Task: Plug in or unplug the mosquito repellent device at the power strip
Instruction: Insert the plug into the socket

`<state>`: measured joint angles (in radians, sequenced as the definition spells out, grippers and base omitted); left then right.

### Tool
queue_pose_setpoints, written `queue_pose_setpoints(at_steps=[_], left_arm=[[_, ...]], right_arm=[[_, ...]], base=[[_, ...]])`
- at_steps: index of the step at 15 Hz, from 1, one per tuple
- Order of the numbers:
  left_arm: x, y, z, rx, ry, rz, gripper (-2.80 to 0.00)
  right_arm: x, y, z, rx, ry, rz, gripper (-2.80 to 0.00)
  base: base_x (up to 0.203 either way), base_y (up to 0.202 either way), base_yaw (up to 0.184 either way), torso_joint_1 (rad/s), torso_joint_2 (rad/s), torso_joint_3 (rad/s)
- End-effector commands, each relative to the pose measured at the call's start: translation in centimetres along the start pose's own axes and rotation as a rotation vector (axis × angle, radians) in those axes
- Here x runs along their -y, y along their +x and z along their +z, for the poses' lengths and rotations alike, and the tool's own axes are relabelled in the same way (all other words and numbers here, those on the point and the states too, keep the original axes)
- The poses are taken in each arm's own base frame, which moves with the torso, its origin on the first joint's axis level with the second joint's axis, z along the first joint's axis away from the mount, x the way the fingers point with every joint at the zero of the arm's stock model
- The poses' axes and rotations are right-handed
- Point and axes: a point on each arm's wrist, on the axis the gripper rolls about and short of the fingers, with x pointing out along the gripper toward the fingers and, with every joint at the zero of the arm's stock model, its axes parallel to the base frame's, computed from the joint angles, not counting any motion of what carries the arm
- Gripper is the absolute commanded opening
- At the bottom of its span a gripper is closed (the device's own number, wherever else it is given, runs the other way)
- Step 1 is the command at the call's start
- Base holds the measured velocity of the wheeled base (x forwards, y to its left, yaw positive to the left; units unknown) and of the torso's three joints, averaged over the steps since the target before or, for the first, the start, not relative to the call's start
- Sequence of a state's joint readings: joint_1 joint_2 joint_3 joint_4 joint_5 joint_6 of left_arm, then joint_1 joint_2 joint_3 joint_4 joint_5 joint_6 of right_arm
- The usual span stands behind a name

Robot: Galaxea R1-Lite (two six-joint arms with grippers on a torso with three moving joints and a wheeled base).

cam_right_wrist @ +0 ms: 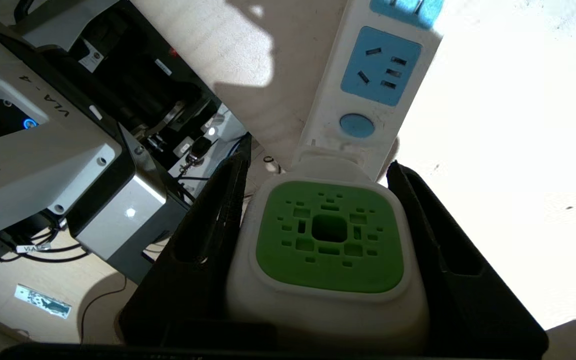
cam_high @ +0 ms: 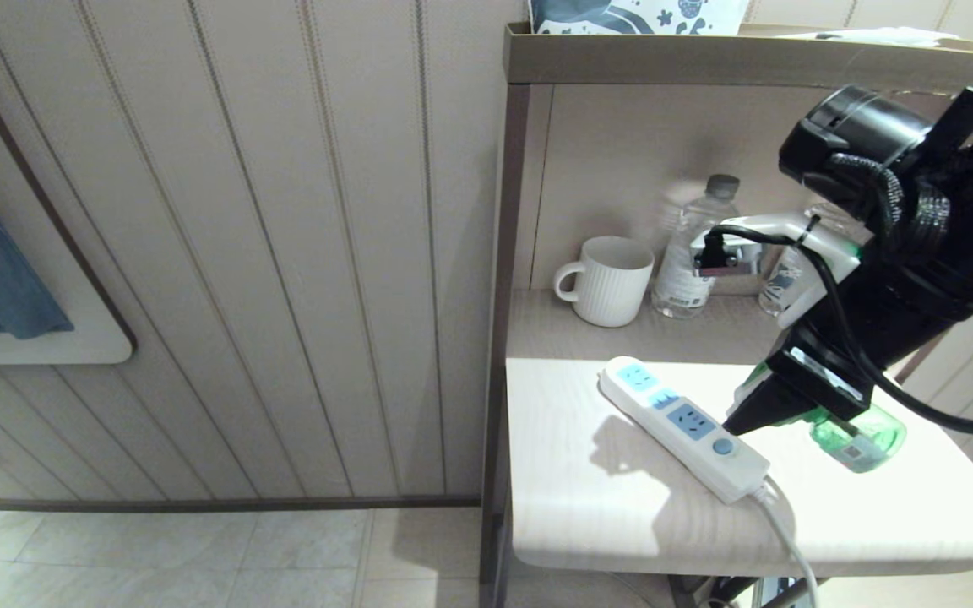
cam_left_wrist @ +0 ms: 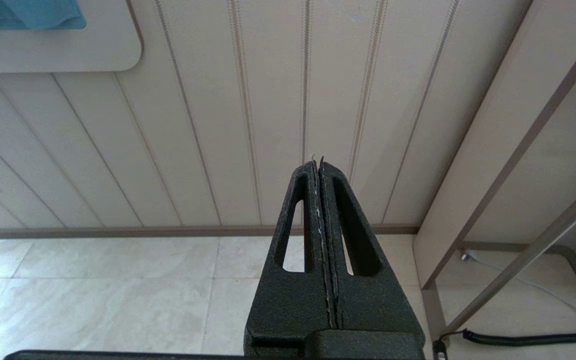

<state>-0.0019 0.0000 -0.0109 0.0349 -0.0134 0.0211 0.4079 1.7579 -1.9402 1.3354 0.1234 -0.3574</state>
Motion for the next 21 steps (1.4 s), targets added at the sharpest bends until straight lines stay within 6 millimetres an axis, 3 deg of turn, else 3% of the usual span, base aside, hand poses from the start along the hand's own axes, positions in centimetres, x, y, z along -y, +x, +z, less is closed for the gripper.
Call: queue_pose_setpoints(at_steps=[1, 8, 21], left_arm=[[0.0, 0.0, 0.0, -0.002, 0.0, 0.0, -2.8], [0.0, 0.0, 0.0, -0.002, 0.0, 0.0, -2.8], [0.0, 0.0, 0.0, -0.002, 0.0, 0.0, -2.8]], right_arm=[[-0.1, -0.2, -0.3, -0.008, -0.001, 0.004, -2.8], [-0.4, -0.2, -0.7, -0.045, -0.001, 0.016, -2.8], [-0.2, 1.6, -1.0, -0.12, 0.027, 0.045, -2.8]], base=[[0.0, 0.0, 0.0, 0.0, 0.0, 0.0], [0.0, 0.0, 0.0, 0.044, -0.1, -0.061], [0.0, 0.0, 0.0, 0.238, -0.52, -0.287]])
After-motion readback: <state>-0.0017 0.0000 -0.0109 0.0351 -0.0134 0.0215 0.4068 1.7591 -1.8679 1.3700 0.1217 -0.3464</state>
